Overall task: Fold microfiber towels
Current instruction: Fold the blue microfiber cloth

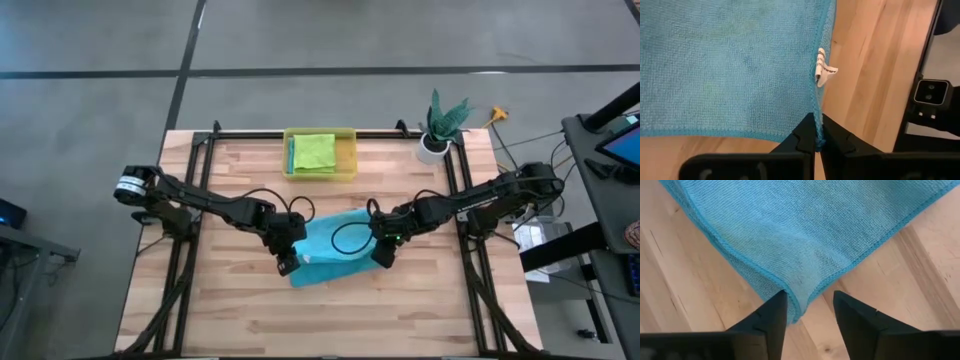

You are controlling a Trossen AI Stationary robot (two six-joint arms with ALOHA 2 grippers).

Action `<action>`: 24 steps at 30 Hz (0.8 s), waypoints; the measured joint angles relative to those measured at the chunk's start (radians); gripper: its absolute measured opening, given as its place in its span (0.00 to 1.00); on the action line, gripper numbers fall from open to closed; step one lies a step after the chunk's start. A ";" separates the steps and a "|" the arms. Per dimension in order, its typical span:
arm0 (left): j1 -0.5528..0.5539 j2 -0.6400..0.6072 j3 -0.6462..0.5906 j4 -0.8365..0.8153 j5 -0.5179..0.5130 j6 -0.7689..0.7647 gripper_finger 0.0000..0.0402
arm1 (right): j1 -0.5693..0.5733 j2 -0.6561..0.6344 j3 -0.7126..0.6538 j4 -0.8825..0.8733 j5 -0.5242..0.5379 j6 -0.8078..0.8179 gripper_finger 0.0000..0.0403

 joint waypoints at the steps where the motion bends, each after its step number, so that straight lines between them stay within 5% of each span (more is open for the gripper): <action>1: 0.000 0.000 0.000 0.001 0.003 0.000 0.00 | 0.000 0.000 0.000 0.000 0.003 0.000 0.40; 15: 0.000 0.000 0.000 0.003 0.008 -0.008 0.27 | 0.002 0.000 0.000 0.000 -0.093 0.026 0.44; 24: 0.001 0.000 0.000 0.003 0.008 -0.007 0.30 | 0.006 0.000 0.000 -0.002 -0.118 0.000 0.48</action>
